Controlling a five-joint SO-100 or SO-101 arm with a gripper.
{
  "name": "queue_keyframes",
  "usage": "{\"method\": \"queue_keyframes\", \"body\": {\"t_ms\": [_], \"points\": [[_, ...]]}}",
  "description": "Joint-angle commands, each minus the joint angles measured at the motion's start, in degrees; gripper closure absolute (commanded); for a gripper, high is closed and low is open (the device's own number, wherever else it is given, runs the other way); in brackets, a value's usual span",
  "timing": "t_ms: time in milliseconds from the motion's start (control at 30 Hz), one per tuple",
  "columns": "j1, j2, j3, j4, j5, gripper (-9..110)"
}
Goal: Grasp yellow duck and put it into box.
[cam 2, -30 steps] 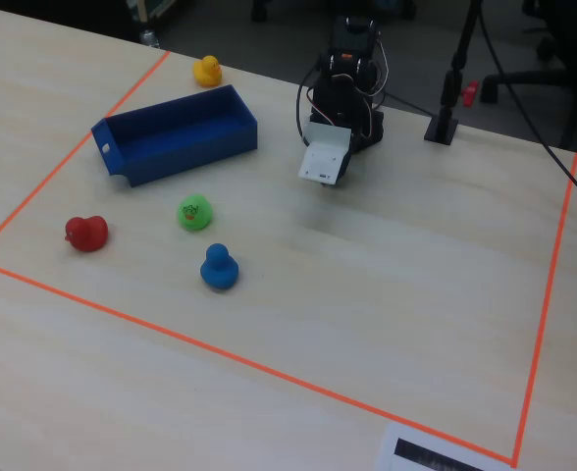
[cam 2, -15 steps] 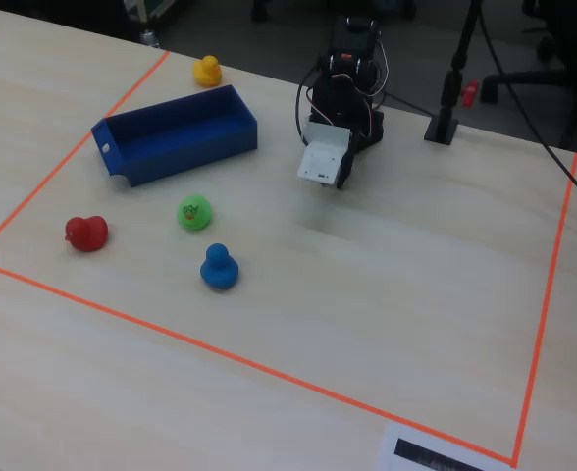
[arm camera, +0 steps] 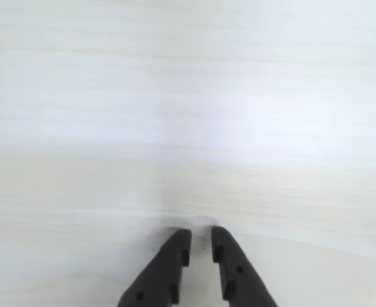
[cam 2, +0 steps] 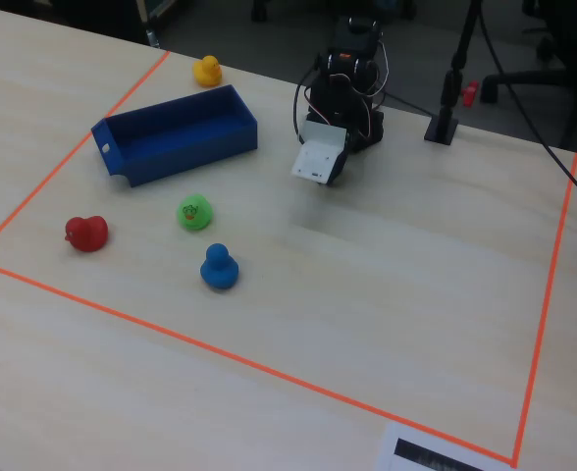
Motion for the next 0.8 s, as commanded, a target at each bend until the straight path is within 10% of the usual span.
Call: {"method": "queue_keyframes", "body": {"t_ms": [0, 467, 767], "points": [[2.29, -0.44, -6.42, -0.79, 1.32, 101], [19.51, -55.63, -82.09, -5.62, 10.81, 101], [50.45, -71.19, -98.17, -10.99, 10.55, 101]]}}
